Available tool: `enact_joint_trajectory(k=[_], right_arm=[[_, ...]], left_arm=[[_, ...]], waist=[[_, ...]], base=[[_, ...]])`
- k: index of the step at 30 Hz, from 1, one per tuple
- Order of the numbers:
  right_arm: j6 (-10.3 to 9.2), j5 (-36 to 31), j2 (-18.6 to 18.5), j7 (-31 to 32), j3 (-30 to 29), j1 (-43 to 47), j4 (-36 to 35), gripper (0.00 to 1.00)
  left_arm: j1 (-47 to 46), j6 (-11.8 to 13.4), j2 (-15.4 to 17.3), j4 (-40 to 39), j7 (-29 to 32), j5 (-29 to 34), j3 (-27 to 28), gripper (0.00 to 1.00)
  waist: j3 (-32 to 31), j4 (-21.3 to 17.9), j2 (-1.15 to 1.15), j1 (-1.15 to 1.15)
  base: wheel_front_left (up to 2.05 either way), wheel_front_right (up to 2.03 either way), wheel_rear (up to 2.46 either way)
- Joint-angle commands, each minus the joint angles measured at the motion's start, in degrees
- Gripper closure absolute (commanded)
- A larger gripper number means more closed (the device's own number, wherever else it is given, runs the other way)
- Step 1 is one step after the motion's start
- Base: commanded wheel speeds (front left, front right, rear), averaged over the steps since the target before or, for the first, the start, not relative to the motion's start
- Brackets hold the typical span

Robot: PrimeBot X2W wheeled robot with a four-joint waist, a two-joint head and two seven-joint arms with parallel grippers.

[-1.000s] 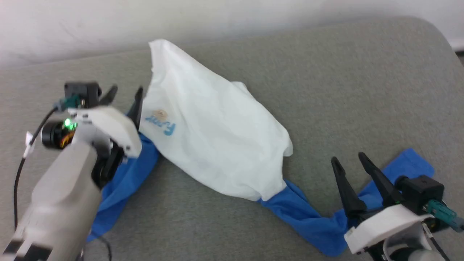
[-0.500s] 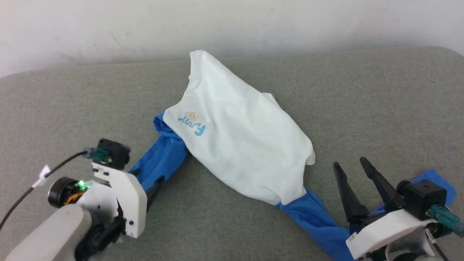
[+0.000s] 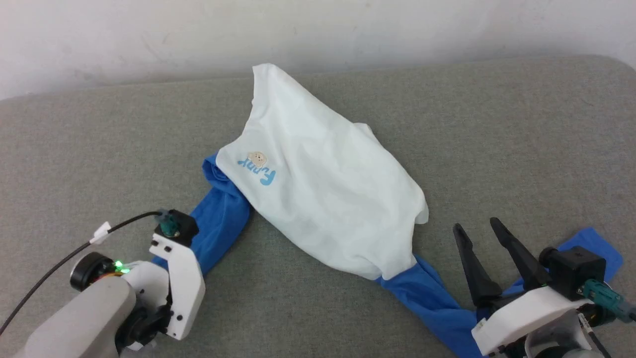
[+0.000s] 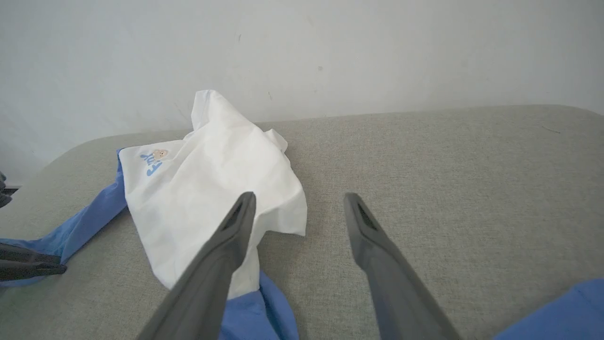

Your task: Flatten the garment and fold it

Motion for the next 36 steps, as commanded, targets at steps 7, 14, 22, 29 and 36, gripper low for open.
enact_joint_trajectory(k=[7, 14, 22, 29, 36], right_arm=[[-0.04, 1.0, 0.1, -0.8, -1.0, 2.0, 1.2, 0.0], [-0.04, 1.3, 0.1, -1.1, -3.0, 4.7, 0.8, 0.0], [-0.04, 2.1, 0.1, -1.6, -2.7, 5.5, 0.9, 0.0], [-0.04, 1.6, 0.1, -1.4, -2.5, 4.2, 0.7, 0.0], [-0.04, 1.4, 0.1, -0.8, -3.5, 5.0, 0.5, 0.0]], left_arm=[[1.6, 6.4, 2.8, 0.5, -7.2, 5.5, 1.2, 1.0], [5.0, 13.1, 10.7, -7.8, -9.1, 5.6, 6.2, 1.0], [12.9, 20.3, 24.1, -8.1, -10.3, 1.8, 13.6, 1.0], [19.0, 20.8, 22.1, -0.1, -18.2, -3.5, 16.7, 1.0], [17.2, 20.9, 14.0, -3.6, -32.2, -1.8, 18.7, 0.0]], waist=[[-4.0, 1.9, 0.0, 0.01], [-6.2, 4.3, 0.0, 0.01], [-5.6, 6.2, 0.0, 0.01], [-4.1, 5.3, 0.0, 0.01], [-4.8, 4.9, 0.0, 0.01]], base=[[0.0, 0.0, 0.0], [0.0, 0.0, 0.0], [0.0, 0.0, 0.0], [0.0, 0.0, 0.0], [0.0, 0.0, 0.0]])
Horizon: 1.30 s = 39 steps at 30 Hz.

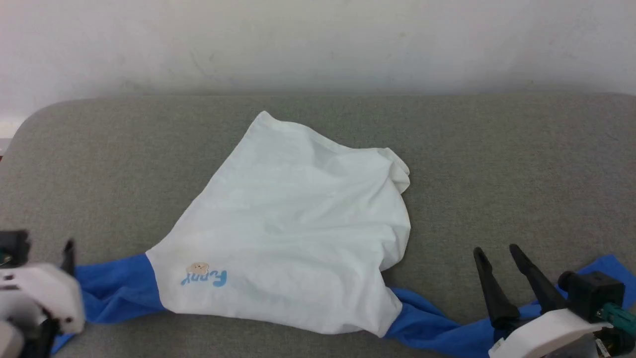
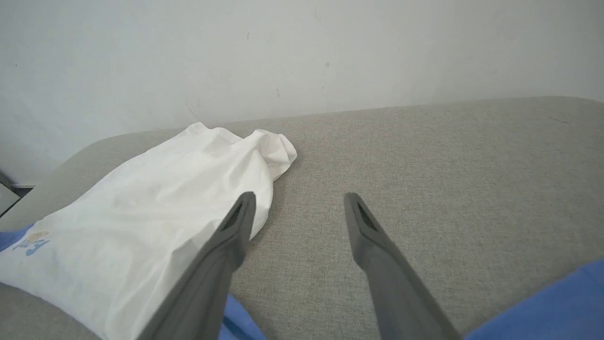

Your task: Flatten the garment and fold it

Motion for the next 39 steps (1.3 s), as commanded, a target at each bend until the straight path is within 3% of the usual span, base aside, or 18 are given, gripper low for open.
enact_joint_trajectory(k=[1, 8, 14, 22, 28, 39], right_arm=[[-0.04, -0.3, 0.1, 0.2, -0.5, 0.3, -0.3, 0.0], [-0.04, -0.5, 0.1, 1.3, -0.8, 1.0, -1.0, 0.0], [-0.04, -0.7, 0.1, 1.9, -0.3, 0.9, -0.9, 0.0], [-0.04, -1.6, 0.0, 5.8, 1.8, -1.7, 1.8, 0.0], [-0.04, 1.9, -3.6, 12.6, 5.1, -11.4, 10.8, 0.0], [-0.04, 11.0, -10.3, 22.0, 16.1, -33.4, 34.6, 0.0]], left_arm=[[-1.8, 0.3, -1.5, -2.2, -3.4, 1.7, 0.4, 0.0], [-5.0, 0.5, -10.5, -13.8, -14.4, 6.2, -1.5, 0.0], [-3.5, 0.5, -17.5, -16.0, -21.3, 6.4, -1.4, 0.0], [4.5, 0.5, -25.2, -16.9, -23.0, 12.5, 8.5, 0.0], [10.3, -0.8, -29.5, -18.0, -23.0, 18.0, 14.0, 0.0], [8.9, -7.5, -37.0, -16.4, -23.0, 23.1, 15.0, 0.0]], waist=[[-0.6, 0.2, 0.0, 0.0], [-2.2, 0.0, 0.0, 0.0], [-2.7, -1.2, 0.0, 0.0], [-2.4, -1.7, 0.0, 0.0], [-1.5, 1.4, 0.0, 0.0], [2.3, 8.7, 0.0, 0.0]], base=[[0.0, 0.0, 0.0], [0.0, 0.0, 0.0], [0.0, 0.0, 0.0], [0.0, 0.0, 0.0], [0.0, 0.0, 0.0], [0.0, 0.0, 0.0]])
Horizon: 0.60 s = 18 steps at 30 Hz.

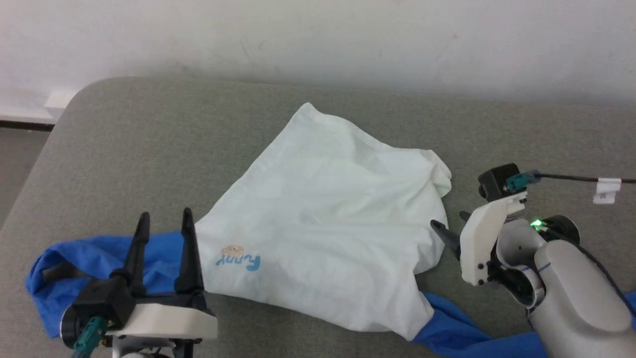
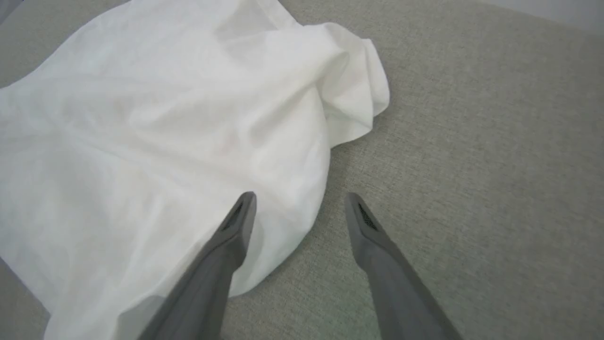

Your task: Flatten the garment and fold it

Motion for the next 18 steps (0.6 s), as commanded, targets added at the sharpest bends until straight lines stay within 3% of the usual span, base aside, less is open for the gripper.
enact_joint_trajectory(k=[1, 8, 9, 10, 11, 12, 18], right_arm=[[-0.04, 1.0, -0.6, 1.8, 1.6, -3.2, 3.9, 0.0], [-0.04, 5.0, -1.6, 13.2, 9.8, -10.8, 17.5, 0.0], [-0.04, 6.0, -1.5, 15.3, 10.8, -11.1, 18.5, 0.51], [-0.04, 6.9, -1.5, 16.7, 11.7, -11.4, 19.1, 0.68], [-0.04, 7.5, -1.7, 17.3, 12.3, -11.9, 19.2, 0.92], [-0.04, 8.0, -1.9, 17.1, 12.9, -12.5, 18.8, 1.0], [-0.04, 7.9, -3.8, 8.7, 12.2, -19.0, 15.0, 1.0]], left_arm=[[-1.4, -1.5, -1.4, 0.8, -0.3, 0.8, -0.2, 0.0], [-3.4, -5.5, -5.0, 3.4, -0.3, 3.1, 0.0, 0.0], [-3.5, -5.9, -5.4, 3.7, -0.3, 3.4, 0.2, 0.0], [-3.5, -6.3, -5.8, 4.0, -0.3, 3.7, 0.4, 0.0], [-3.5, -6.7, -6.1, 4.1, -0.3, 4.0, 0.7, 0.0], [-3.4, -7.0, -6.5, 4.3, -0.3, 4.2, 0.9, 0.0], [-3.6, -8.6, -7.9, 4.6, -0.3, 5.7, 2.3, 0.0]], waist=[[2.6, 2.8, 0.0, 0.0], [4.4, 4.7, 0.0, 0.0], [4.5, 4.8, 0.0, 0.0], [4.5, 4.9, 0.0, 0.0], [4.6, 5.0, 0.0, 0.0], [4.7, 5.0, 0.0, 0.0], [6.1, 4.7, 0.0, 0.0]], base=[[0.0, 0.0, 0.0], [0.0, 0.0, 0.0], [0.0, 0.0, 0.0], [0.0, 0.0, 0.0], [0.0, 0.0, 0.0], [0.0, 0.0, 0.0], [0.0, 0.0, 0.0]])
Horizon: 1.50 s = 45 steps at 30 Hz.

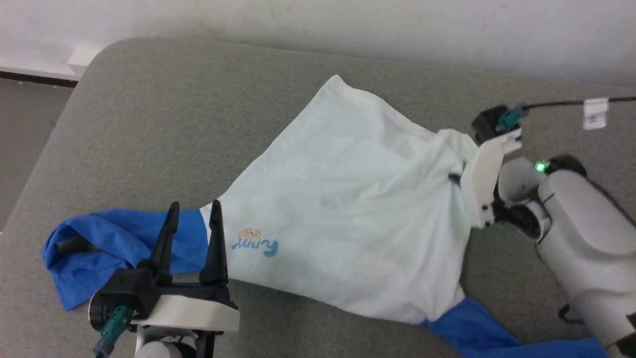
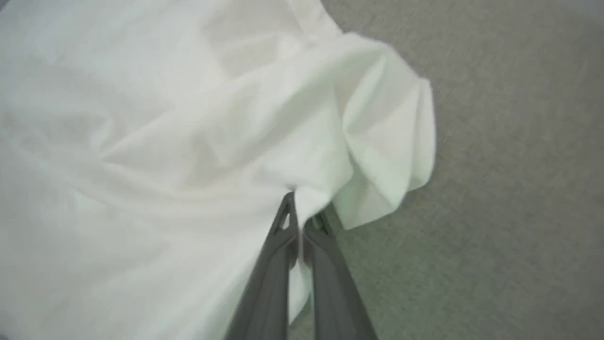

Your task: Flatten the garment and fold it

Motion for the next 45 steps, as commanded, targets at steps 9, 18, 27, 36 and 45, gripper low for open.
enact_joint_trajectory(k=[9, 18, 27, 36, 45], right_arm=[[-0.05, -8.5, -6.4, -11.8, -9.4, -15.7, 5.9, 1.0], [-0.05, -13.4, -8.6, -23.2, -15.1, -17.8, 15.9, 0.13], [-0.05, -9.5, -5.1, -36.8, -13.6, -9.2, 14.2, 0.0], [-0.05, -4.8, -4.0, -41.5, -10.3, 7.9, -1.9, 0.0], [-0.05, -1.5, -7.1, -20.9, -4.7, 23.8, -25.9, 0.0]], left_arm=[[-5.4, -4.8, -4.4, 1.0, -0.3, 2.7, -0.6, 0.0], [-8.1, -7.4, -7.1, 2.9, -0.3, 4.4, 0.8, 0.0], [-5.8, -7.7, -7.0, 4.6, -0.3, 7.6, 4.6, 0.0], [1.7, -6.4, -4.8, 4.7, -0.3, 8.5, 8.3, 0.0], [4.1, -6.1, -4.0, 3.7, 0.7, 8.1, 8.3, 0.0]], waist=[[7.9, 2.8, 0.0, -0.01], [11.9, 4.1, 0.0, -0.01], [5.8, -0.7, 0.0, -0.01], [-3.7, -7.2, 0.0, -0.01], [-5.3, -8.6, 0.0, -0.01]], base=[[0.0, 0.0, 0.0], [0.0, 0.0, 0.0], [0.0, 0.0, 0.0], [0.0, 0.0, 0.0], [0.0, 0.0, 0.0]])
